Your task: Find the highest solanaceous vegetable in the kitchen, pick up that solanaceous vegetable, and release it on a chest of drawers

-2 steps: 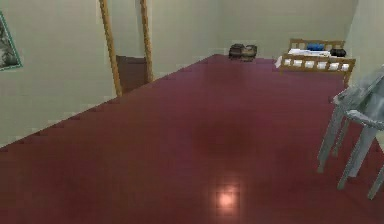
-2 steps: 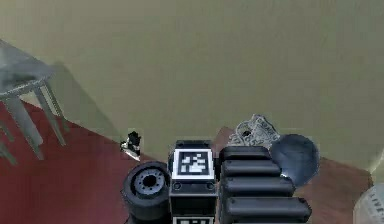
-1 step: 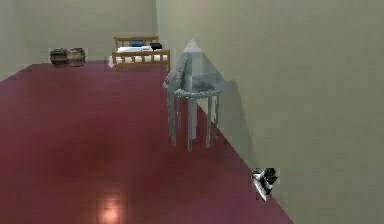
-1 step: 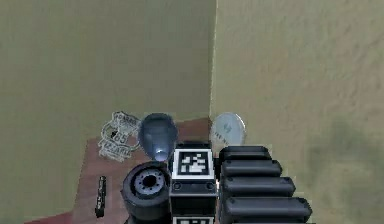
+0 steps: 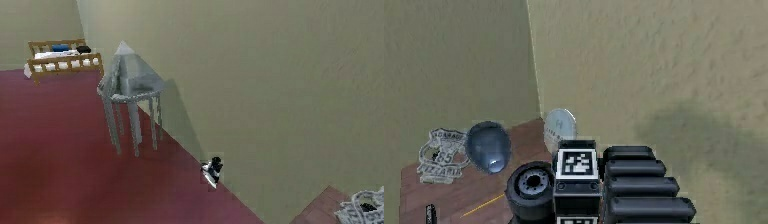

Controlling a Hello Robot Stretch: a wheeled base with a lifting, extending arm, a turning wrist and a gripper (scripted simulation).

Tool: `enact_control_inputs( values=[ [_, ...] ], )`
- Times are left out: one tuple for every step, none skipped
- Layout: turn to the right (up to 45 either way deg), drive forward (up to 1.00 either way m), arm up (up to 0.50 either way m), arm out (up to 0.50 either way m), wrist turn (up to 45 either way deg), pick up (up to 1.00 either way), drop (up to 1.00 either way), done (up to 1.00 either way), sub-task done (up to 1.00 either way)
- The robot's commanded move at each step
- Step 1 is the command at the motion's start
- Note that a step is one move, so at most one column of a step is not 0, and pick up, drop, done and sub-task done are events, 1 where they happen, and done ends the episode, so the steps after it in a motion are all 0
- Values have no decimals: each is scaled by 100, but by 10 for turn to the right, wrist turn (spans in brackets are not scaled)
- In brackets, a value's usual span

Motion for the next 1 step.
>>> enact_control_inputs(
  values=[
    [0,0,0,40,0,0,0,0,0]
  ],
)
